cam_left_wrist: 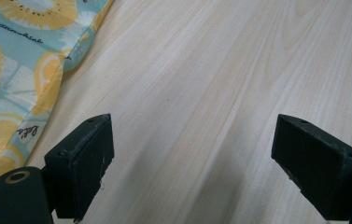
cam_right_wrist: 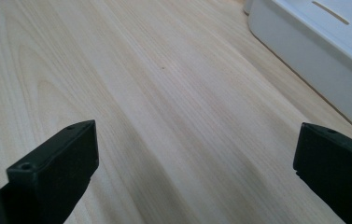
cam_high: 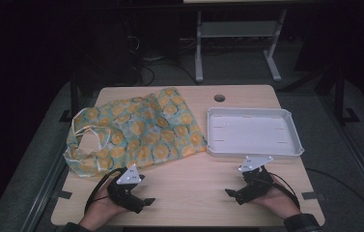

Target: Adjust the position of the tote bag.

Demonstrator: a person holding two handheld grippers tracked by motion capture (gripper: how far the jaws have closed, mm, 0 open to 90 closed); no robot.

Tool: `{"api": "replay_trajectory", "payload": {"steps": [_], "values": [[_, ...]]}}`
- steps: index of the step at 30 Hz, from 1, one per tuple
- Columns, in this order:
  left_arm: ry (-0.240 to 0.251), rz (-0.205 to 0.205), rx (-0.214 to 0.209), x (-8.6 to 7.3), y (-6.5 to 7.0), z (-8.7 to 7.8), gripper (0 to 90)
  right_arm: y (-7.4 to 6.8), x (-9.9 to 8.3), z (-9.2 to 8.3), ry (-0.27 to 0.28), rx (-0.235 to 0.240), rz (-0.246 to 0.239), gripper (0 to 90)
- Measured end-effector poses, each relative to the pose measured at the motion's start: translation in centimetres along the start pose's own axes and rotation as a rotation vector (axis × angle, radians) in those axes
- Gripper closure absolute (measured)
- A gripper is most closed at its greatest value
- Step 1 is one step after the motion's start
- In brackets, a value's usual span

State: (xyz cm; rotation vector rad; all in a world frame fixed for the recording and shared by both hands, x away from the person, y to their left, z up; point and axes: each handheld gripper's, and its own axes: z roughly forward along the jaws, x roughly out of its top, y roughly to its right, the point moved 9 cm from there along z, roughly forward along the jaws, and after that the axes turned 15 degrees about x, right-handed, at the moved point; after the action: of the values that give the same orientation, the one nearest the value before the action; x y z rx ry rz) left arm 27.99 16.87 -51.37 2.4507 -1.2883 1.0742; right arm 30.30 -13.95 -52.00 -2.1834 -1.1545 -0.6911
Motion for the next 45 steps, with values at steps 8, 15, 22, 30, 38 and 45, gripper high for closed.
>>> {"api": "replay_trajectory", "payload": {"steps": [8,15,22,30,38,45], "values": [[0.004,-0.01,0.006,0.0,-0.1,-0.3,12.8,0.0,-0.1,-0.2,-0.001,-0.011,0.013,0.0],[0.009,-0.025,0.016,0.0,-0.5,-0.8,12.9,0.4,0.0,-0.2,0.0,-0.015,0.013,0.0],[0.022,-0.028,0.03,0.0,-0.8,-1.6,13.0,0.3,0.0,-0.3,-0.001,-0.016,0.014,0.0],[0.04,-0.057,0.067,-0.1,-2.0,-2.9,13.3,0.4,0.0,-0.4,0.002,-0.024,0.007,0.0],[0.047,-0.099,0.116,-0.7,-3.8,-3.9,13.4,0.3,0.0,-0.3,-0.002,-0.021,0.015,0.0],[0.073,-0.15,0.16,-1.0,-5.3,-5.0,13.4,0.4,0.2,-0.3,0.005,-0.023,0.015,0.0]]}}
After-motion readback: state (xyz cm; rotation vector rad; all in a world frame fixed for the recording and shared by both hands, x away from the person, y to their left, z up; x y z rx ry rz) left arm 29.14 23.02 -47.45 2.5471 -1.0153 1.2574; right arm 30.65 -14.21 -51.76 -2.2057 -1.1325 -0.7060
